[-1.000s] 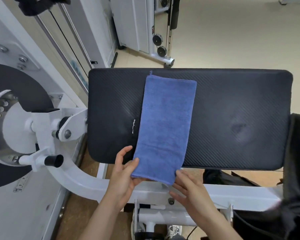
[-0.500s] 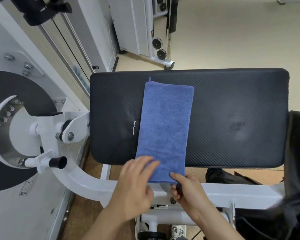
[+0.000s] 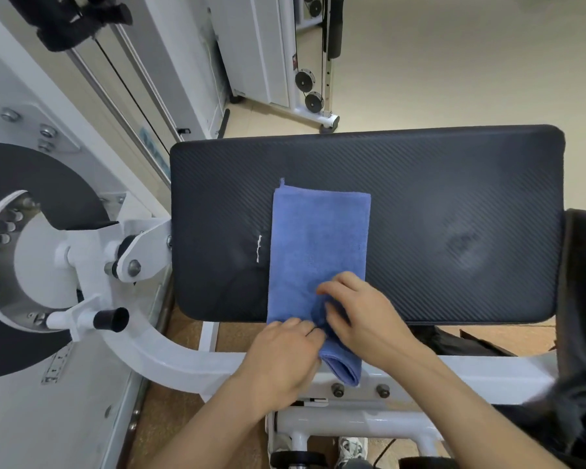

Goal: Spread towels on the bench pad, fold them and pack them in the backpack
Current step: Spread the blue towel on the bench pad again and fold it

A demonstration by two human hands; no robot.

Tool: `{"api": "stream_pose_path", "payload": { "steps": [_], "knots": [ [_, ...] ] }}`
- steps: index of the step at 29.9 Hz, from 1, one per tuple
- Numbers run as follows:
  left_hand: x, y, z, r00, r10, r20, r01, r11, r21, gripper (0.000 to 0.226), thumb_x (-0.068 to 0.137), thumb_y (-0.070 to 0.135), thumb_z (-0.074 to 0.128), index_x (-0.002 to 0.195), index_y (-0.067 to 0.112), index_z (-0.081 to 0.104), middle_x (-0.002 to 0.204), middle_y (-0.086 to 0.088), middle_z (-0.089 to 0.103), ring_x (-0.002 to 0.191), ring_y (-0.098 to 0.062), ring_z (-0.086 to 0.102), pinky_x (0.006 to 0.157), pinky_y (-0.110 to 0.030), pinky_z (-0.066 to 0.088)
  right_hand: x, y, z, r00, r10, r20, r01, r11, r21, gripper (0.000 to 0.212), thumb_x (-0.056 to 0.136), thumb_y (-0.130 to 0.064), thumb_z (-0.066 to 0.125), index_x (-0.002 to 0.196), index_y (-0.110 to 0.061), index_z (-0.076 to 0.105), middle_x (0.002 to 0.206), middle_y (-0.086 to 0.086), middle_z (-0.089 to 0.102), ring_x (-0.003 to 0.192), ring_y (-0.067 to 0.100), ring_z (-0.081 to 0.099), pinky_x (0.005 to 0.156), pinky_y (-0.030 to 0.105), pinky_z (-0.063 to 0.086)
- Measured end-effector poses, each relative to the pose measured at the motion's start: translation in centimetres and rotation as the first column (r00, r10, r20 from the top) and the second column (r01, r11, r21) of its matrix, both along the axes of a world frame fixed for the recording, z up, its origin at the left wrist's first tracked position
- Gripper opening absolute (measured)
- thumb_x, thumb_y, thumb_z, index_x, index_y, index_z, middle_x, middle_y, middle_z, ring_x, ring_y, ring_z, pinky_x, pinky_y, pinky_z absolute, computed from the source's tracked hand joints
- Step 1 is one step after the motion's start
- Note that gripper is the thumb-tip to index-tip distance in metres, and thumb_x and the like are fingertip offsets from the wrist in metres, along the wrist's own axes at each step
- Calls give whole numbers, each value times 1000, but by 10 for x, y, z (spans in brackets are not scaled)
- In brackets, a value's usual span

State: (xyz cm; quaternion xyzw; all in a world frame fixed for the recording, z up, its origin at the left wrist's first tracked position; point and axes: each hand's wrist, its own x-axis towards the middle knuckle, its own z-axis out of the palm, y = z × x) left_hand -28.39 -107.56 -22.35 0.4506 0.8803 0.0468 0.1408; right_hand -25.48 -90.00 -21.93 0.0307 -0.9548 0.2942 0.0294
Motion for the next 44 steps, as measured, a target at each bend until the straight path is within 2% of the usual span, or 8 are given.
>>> {"api": "stream_pose_path", "payload": {
  "steps": [5, 8, 11, 14, 17, 21, 34, 44],
  "knots": [
    [-21, 3, 33, 944, 72, 322, -102, 992, 77, 21, 95, 22, 44, 115, 22, 47, 106, -4, 65, 92, -26, 59, 77, -41, 46, -11, 7, -7, 988, 28, 149, 3, 979, -205, 24, 94, -40, 52, 105, -25, 67, 97, -8, 61, 88, 11, 60, 81, 35, 50],
    [-54, 13, 53, 933, 142, 332, -202, 968, 152, 5, 95, 19, 45, 100, 17, 43, 94, -6, 61, 87, -31, 57, 75, -43, 43, -11, 17, 13, 941, 58, 333, 209, 674, -708, 50, 97, -59, 31, 110, -27, 67, 106, -10, 71, 103, 7, 63, 94, 24, 48],
    [-88, 32, 63, 961, 178, 211, -213, 965, 155, 14, 97, 22, 46, 84, 18, 41, 87, 3, 50, 85, -24, 53, 74, -38, 40, -12, 27, 23, 932, 163, 324, 190, 542, -819, 41, 93, -54, 51, 129, -35, 56, 125, -17, 64, 121, 0, 55, 101, 20, 42],
    [-110, 46, 64, 950, 255, 182, -285, 944, 168, 12, 98, 28, 45, 91, 20, 52, 86, 2, 62, 81, -22, 58, 73, -42, 48, -19, 26, 23, 959, -13, 285, 218, 678, -702, 52, 83, -24, 75, 127, -35, 50, 114, -24, 64, 107, -4, 60, 87, 17, 48],
    [-118, 50, 61, 938, 318, 138, -342, 915, 215, 14, 99, 31, 45, 104, 23, 56, 88, 5, 66, 80, -22, 61, 74, -44, 51, -30, 18, 23, 933, -308, 187, 360, 803, -474, 12, 89, -35, 64, 94, -28, 56, 77, -7, 64, 69, 8, 57, 66, 31, 48],
    [-116, 55, 58, 956, 282, 82, -293, 930, 222, 17, 101, 30, 41, 102, 20, 54, 90, 1, 62, 81, -23, 57, 74, -47, 50, -45, 15, 30, 897, -442, -23, 424, 872, -243, 30, 91, -40, 58, 76, -17, 46, 65, -7, 53, 62, 16, 46, 58, 33, 29],
    [-132, 33, 63, 760, 591, 271, -649, 660, 379, 10, 93, 25, 62, 101, 25, 68, 97, 18, 61, 96, 1, 53, 75, -12, 36, -74, 28, 28, 891, -451, 38, 451, 876, -171, 24, 99, -39, 45, 91, -19, 36, 65, -6, 50, 62, 25, 46, 60, 36, 30],
    [-130, 41, 55, 796, 593, 122, -587, 708, 392, 8, 99, 23, 48, 102, 19, 54, 91, 7, 61, 85, -16, 58, 76, -36, 48, -81, 29, 30, 897, -440, 48, 442, 889, -115, 23, 100, -42, 41, 100, -18, 40, 67, -7, 51, 65, 26, 51, 62, 37, 35]
  ]
}}
